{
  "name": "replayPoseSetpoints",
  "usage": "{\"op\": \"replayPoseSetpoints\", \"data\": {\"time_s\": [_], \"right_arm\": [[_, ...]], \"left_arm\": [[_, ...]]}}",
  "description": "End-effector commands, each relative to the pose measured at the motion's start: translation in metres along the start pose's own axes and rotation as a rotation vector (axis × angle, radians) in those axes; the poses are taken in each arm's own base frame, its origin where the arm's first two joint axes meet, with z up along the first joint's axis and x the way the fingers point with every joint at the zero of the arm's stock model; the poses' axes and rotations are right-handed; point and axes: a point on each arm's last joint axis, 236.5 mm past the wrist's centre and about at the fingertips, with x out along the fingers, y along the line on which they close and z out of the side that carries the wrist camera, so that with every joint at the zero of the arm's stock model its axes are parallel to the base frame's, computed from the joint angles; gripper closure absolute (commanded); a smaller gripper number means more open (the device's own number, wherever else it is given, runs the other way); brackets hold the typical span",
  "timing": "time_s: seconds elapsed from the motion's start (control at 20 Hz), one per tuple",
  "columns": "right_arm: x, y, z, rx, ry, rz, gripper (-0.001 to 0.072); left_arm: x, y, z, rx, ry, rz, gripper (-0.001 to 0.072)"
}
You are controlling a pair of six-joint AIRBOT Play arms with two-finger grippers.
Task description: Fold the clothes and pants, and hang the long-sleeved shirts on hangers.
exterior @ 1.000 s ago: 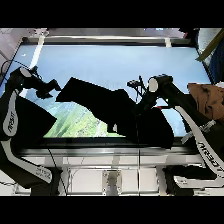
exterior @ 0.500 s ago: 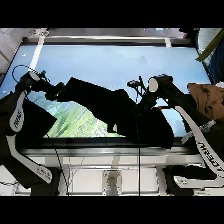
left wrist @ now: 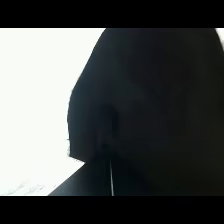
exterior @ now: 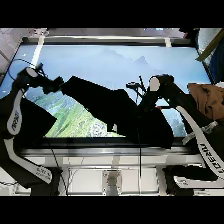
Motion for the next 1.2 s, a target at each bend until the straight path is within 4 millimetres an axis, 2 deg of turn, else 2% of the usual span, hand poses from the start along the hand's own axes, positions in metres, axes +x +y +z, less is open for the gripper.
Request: {"op": "replayPoseSetpoints", "data": {"time_s": [0.0,0.1,0.15,0.25,0.4,0.55,0.65,0.75,1.0,1.15], "right_arm": [[-0.005,0.049,0.014,-0.086,-0.072,0.153,0.0247],[0.010,0.063,0.028,-0.133,-0.092,0.148,0.0082],[0.023,0.068,0.028,-0.149,-0.062,0.149,0.0081],[0.057,0.065,0.022,-0.166,0.040,0.122,0.0081],[0.093,0.059,0.025,-0.151,0.099,0.118,0.0081],[0.099,0.058,0.056,-0.138,-0.022,0.106,0.0081],[0.100,0.053,0.067,-0.139,-0.065,0.084,0.0082],[0.105,0.043,0.071,-0.147,-0.075,0.046,0.0083],[0.115,0.037,0.089,-0.109,-0.134,0.031,0.0096],[0.117,0.034,0.090,-0.112,-0.132,0.020,0.0187]], "left_arm": [[-0.050,-0.009,0.022,0.057,-0.101,-0.008,0.0699],[-0.073,-0.011,0.027,0.079,-0.138,0.000,0.0699],[-0.083,-0.009,0.027,0.091,-0.146,0.014,0.0699],[-0.093,-0.006,0.024,0.132,-0.143,0.045,0.0699],[-0.092,-0.001,0.013,0.138,-0.098,0.062,0.0699],[-0.093,-0.001,0.014,0.139,-0.101,0.062,0.0699],[-0.092,-0.002,0.014,0.161,-0.100,0.063,0.0699],[-0.092,-0.002,0.014,0.164,-0.100,0.063,0.0699],[-0.092,-0.002,0.014,0.164,-0.100,0.063,0.0699],[-0.092,-0.002,0.014,0.164,-0.100,0.063,0.0699]]}}
